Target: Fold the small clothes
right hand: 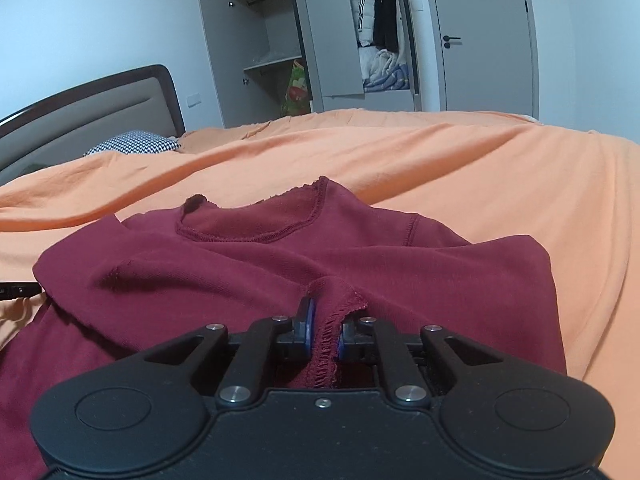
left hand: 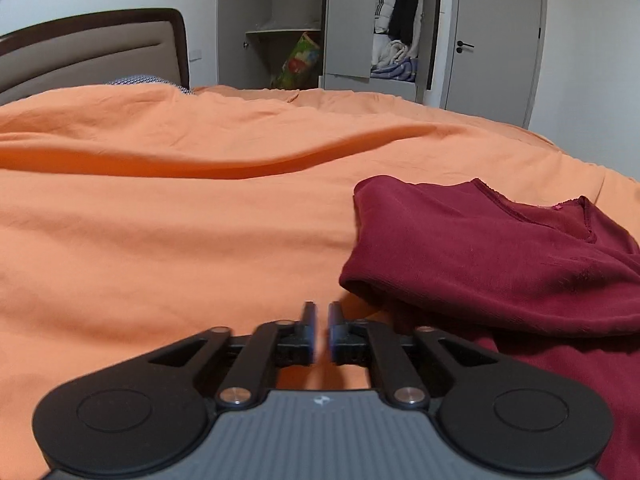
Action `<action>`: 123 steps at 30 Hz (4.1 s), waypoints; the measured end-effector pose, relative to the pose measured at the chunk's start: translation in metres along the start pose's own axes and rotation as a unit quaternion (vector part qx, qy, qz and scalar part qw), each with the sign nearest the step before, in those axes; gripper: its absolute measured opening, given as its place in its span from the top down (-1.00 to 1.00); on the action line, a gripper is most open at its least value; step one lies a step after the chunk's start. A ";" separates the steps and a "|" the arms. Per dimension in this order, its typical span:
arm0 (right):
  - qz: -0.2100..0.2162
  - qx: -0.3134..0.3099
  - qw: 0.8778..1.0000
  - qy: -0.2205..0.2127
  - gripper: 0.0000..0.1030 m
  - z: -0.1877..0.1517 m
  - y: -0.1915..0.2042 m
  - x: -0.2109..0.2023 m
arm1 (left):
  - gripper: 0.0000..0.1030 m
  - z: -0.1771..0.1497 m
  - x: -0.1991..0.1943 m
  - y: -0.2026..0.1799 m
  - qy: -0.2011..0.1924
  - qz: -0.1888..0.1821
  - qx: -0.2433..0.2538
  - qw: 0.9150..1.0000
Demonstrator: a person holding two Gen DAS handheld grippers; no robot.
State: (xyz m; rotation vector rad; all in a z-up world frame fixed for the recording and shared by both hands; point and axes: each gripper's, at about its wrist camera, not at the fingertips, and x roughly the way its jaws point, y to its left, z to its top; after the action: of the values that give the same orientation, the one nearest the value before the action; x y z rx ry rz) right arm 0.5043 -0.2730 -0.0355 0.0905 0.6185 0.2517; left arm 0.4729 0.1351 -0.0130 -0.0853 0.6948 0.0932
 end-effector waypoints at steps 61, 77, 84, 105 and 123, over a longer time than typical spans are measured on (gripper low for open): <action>0.022 0.089 0.996 0.016 -0.99 -0.129 -0.008 -0.186 | -0.99 -0.092 -0.120 0.000 0.065 -0.077 0.022 0.995; 0.028 0.102 0.994 0.008 0.52 -0.170 0.040 -0.224 | 0.72 -0.113 -0.151 0.001 0.098 -0.132 0.044 0.985; 0.030 0.102 0.994 -0.019 0.91 -0.156 0.036 -0.251 | 0.89 -0.106 -0.187 -0.005 0.070 -0.133 0.038 0.988; -0.020 0.032 0.999 0.008 0.09 -0.179 0.041 -0.277 | 0.36 -0.153 -0.226 0.007 0.051 -0.112 0.039 0.992; 0.030 -0.180 0.983 -0.020 -0.99 -0.194 0.083 -0.301 | -0.99 -0.183 -0.272 -0.038 -0.044 -0.051 0.173 0.983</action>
State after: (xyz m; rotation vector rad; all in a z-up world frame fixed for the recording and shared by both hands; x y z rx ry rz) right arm 0.1373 -0.2692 -0.0109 -0.2336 0.5223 0.4156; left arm 0.1533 0.0616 0.0236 0.2149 0.6088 -0.1217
